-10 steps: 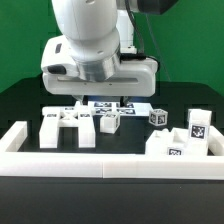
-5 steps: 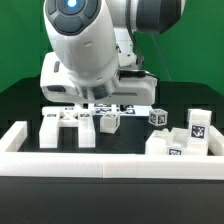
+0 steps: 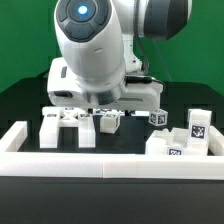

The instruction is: Assemble chair

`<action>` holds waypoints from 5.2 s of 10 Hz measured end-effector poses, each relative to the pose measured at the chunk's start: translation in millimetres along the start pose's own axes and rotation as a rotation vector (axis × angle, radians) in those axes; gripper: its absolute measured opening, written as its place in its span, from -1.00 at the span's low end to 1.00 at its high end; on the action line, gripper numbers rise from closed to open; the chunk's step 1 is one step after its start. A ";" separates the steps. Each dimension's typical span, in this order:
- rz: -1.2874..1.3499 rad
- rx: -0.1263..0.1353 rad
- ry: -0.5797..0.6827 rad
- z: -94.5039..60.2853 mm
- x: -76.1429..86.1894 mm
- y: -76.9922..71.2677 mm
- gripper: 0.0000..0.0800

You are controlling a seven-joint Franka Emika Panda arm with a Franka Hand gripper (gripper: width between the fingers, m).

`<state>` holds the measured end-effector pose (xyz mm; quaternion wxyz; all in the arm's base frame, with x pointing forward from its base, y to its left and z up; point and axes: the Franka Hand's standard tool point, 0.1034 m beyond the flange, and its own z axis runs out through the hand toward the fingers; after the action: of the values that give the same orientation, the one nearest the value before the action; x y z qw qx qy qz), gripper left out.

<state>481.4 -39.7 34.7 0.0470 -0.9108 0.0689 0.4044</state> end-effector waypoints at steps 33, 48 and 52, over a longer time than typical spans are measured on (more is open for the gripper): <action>0.011 -0.009 -0.002 25.3 1.8 -4.4 -0.28; -0.003 -0.001 0.632 -93.1 3.9 -36.9 -0.27; -0.010 -0.003 0.884 -125.1 7.5 -45.9 -0.27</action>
Offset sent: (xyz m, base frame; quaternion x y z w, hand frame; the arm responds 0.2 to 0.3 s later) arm -0.0092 0.0002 -0.0036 -0.0147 -0.0024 0.0051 0.9999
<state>585.3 -12.8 114.1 0.0138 -0.9966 0.0774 -0.0240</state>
